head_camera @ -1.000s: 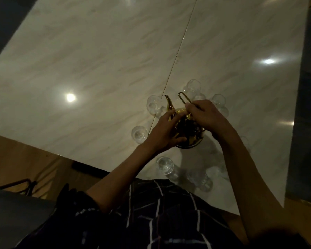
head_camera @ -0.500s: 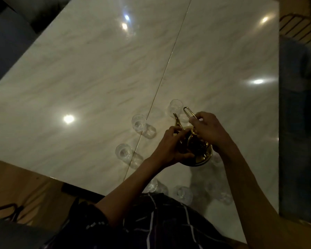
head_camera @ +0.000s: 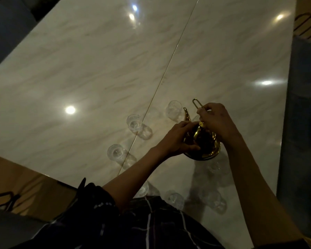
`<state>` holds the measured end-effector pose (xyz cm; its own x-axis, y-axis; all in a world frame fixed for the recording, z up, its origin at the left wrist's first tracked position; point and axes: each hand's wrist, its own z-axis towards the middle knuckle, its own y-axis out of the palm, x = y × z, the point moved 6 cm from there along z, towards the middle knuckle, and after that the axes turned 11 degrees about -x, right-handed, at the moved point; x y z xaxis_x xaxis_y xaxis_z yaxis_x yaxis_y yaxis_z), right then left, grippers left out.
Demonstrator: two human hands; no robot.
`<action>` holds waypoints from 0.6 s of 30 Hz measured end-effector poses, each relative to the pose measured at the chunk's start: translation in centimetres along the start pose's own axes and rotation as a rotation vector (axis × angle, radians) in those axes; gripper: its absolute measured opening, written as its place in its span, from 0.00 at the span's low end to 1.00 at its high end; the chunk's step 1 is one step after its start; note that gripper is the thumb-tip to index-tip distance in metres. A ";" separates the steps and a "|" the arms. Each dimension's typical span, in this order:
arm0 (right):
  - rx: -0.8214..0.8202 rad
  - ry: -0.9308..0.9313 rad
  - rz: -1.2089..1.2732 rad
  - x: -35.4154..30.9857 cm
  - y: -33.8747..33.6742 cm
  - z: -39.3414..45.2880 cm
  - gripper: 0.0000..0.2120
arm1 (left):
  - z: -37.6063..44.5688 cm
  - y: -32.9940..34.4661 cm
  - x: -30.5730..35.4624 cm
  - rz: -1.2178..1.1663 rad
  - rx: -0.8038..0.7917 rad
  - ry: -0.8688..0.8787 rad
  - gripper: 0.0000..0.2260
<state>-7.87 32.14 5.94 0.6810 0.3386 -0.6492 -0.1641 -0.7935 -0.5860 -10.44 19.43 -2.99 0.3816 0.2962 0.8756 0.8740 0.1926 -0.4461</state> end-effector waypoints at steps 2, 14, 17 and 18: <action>0.002 0.008 0.000 -0.1 -0.3 0.5 0.11 | 0.6 -0.1 -0.1 -0.003 -0.007 -0.009 0.39; 0.030 0.004 -0.097 -0.6 -1.9 1.8 0.13 | 2.3 0.2 0.6 -0.034 -0.007 -0.020 0.40; 0.024 0.010 -0.093 -0.8 -2.3 1.6 0.13 | 2.2 0.2 1.2 -0.041 0.009 0.001 0.40; 0.019 0.016 -0.098 -0.8 -2.4 1.6 0.13 | 2.2 0.1 1.4 -0.039 0.014 0.009 0.40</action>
<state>-9.16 34.59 7.06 0.7056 0.4063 -0.5805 -0.1094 -0.7470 -0.6557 -10.45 21.88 -2.27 0.3498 0.2801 0.8940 0.8841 0.2170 -0.4139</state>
